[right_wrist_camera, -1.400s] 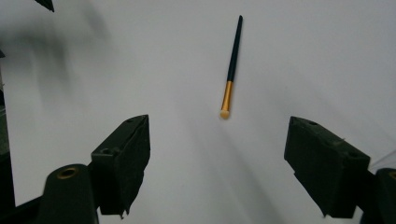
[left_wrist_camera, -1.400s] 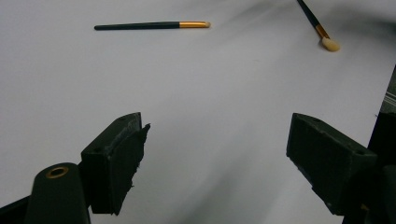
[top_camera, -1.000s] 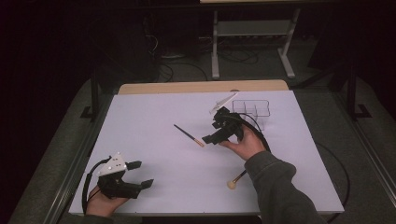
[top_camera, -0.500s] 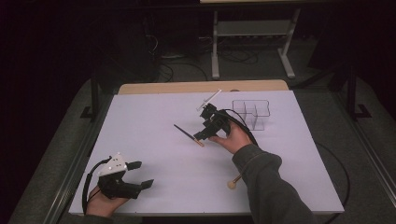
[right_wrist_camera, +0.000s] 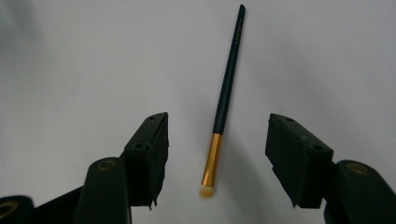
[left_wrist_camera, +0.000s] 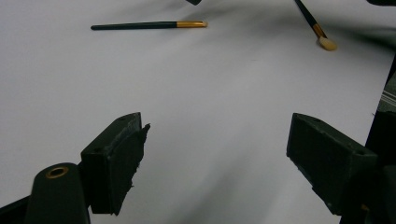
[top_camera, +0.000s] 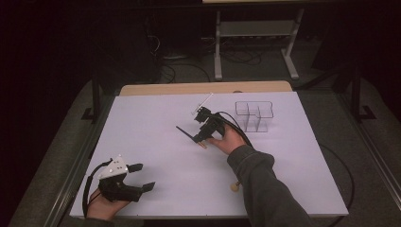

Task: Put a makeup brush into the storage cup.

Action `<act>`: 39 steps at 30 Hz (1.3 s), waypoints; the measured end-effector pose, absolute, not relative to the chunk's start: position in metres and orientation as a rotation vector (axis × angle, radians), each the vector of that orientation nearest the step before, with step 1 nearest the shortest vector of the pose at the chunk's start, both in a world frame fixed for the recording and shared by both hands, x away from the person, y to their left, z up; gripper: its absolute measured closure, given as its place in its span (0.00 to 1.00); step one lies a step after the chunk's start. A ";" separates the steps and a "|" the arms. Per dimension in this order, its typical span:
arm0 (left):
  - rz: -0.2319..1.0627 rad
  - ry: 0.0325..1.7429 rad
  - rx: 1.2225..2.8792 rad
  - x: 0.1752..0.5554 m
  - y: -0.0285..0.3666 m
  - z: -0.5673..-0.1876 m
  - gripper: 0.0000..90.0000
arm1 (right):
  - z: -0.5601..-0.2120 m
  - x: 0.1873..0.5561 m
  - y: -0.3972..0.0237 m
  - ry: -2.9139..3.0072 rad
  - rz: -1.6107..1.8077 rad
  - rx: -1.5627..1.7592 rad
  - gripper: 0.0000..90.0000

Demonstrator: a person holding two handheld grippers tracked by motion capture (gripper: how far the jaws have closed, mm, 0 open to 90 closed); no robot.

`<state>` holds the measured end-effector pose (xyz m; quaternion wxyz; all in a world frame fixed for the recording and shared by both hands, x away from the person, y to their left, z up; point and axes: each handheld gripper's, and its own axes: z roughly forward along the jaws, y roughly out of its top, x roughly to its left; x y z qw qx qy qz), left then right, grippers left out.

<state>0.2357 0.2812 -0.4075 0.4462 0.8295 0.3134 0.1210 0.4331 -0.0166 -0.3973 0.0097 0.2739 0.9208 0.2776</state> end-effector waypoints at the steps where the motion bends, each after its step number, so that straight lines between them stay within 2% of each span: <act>1: 0.300 0.776 2.055 0.236 0.281 -0.407 0.21 | -0.397 0.433 -0.017 2.875 0.867 0.855 0.43; 16: 0.288 0.787 2.052 0.235 0.281 -0.409 0.21 | -0.418 0.440 -0.008 2.893 0.841 0.883 0.60; 39: 0.287 0.785 2.057 0.235 0.281 -0.409 0.21 | -0.427 0.436 -0.002 2.880 0.775 0.849 0.82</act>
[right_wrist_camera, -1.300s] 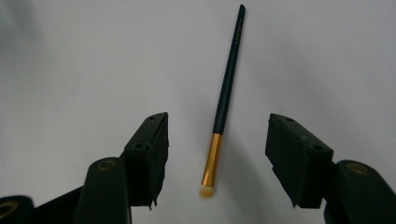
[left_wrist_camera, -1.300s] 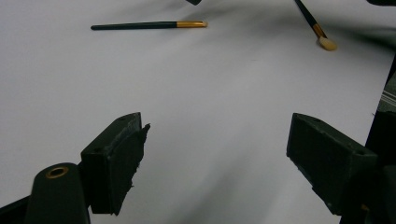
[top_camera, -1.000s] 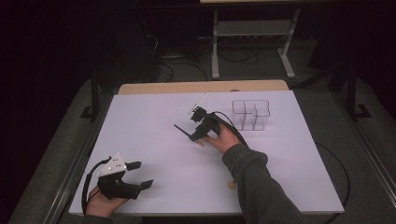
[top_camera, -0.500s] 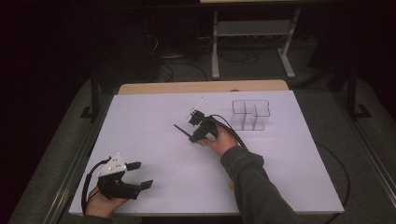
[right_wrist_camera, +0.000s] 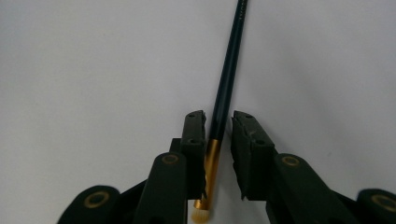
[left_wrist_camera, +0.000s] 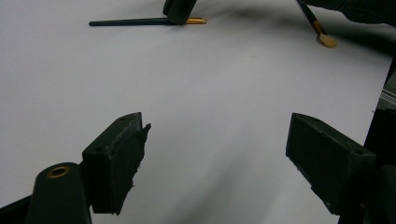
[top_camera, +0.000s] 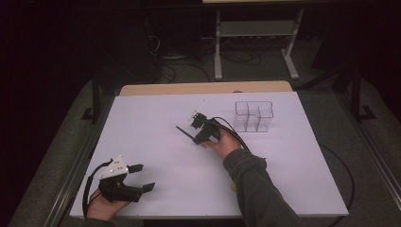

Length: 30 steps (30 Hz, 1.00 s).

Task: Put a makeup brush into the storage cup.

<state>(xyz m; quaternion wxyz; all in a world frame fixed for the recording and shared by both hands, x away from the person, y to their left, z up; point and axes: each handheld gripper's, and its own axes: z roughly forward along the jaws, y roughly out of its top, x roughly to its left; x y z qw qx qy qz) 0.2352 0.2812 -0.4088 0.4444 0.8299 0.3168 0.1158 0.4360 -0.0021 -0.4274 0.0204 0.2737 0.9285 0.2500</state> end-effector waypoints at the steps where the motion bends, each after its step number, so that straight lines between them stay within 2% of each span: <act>1: 0.286 0.785 2.057 0.235 0.281 -0.409 0.21 | -0.428 0.436 -0.002 2.874 0.776 0.843 0.83; 9: 0.285 0.783 2.058 0.235 0.281 -0.409 0.22 | -0.427 0.431 0.001 2.852 0.724 0.788 0.91; 30: 0.283 0.769 2.074 0.237 0.281 -0.409 0.24 | -0.420 0.438 -0.013 2.918 0.826 0.776 0.93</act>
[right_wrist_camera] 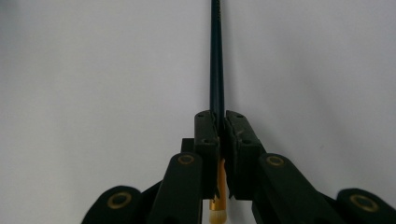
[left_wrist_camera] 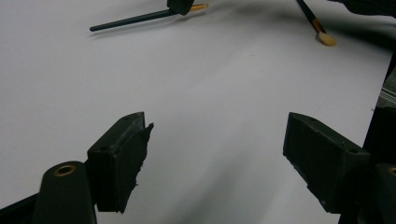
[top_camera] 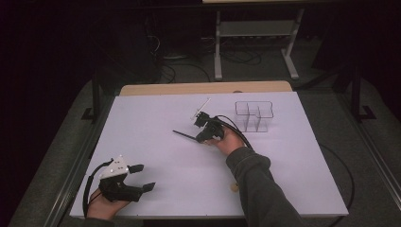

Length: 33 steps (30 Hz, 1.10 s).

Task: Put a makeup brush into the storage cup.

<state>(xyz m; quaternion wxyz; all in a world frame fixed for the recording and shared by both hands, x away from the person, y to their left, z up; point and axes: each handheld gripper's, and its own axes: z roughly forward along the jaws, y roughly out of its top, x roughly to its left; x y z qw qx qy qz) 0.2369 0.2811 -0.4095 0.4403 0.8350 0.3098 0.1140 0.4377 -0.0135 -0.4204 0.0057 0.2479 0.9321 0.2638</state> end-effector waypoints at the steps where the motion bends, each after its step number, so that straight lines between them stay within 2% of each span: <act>1: 0.277 0.774 2.066 0.237 0.280 -0.410 0.24 | -0.418 0.436 -0.014 2.921 0.829 0.770 0.93; 22: 0.288 0.711 2.099 0.239 0.262 -0.400 0.25 | -0.383 0.393 -0.036 2.988 0.965 0.551 0.93; 33: 0.256 0.682 2.113 0.248 0.245 -0.390 0.27 | -0.366 0.368 -0.066 2.959 1.017 0.469 0.93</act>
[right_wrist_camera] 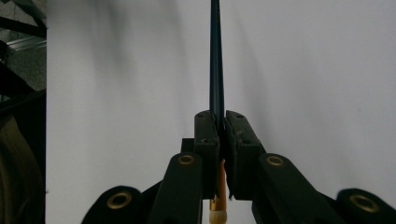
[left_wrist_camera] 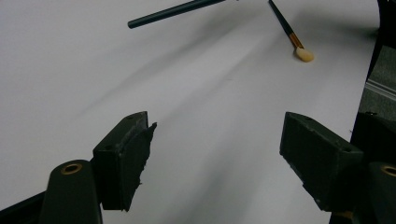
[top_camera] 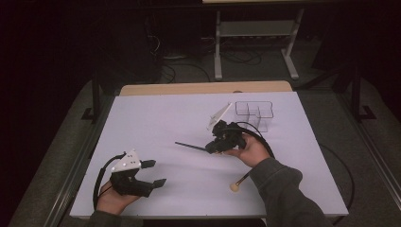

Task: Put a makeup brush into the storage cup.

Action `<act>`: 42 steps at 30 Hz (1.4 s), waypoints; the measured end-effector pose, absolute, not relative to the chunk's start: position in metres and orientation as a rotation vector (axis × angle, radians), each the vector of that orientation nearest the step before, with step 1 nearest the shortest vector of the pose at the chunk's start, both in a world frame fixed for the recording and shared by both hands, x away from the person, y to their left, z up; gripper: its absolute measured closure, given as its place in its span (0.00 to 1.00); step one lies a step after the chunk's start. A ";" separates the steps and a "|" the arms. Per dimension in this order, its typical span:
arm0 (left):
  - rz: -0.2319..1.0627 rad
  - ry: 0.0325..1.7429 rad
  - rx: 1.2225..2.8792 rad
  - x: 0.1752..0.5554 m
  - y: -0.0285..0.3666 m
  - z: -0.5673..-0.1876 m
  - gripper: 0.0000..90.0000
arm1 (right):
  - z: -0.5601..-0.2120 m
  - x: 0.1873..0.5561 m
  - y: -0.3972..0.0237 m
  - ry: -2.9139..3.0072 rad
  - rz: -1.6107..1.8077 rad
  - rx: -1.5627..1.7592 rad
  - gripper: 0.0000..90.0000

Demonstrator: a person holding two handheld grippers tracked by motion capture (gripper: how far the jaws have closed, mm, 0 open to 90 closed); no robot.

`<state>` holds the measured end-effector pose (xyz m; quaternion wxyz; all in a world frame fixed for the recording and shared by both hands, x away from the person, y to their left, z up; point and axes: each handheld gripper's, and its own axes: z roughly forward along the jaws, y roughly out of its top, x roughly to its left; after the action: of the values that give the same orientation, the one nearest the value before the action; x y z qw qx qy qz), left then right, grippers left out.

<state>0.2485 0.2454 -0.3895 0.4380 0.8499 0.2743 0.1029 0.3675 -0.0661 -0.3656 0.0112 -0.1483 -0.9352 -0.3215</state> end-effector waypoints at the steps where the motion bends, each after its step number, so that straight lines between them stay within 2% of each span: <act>1: 0.257 0.669 2.123 0.250 0.243 -0.388 0.27 | -0.365 0.366 -0.069 -2.914 -1.003 -0.465 0.93; 15: 0.259 0.584 2.178 0.262 0.218 -0.365 0.29 | -0.353 0.350 -0.093 -2.913 -1.027 -0.415 0.93; 42: 0.174 0.396 2.292 0.283 0.180 -0.336 0.38 | -0.338 0.322 -0.093 -2.901 -1.001 -0.255 0.93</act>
<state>0.2826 0.1796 -0.3358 0.3938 0.9032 0.1563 0.0686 0.3221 -0.0929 -0.3376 0.0309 -0.0829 -0.9416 -0.3250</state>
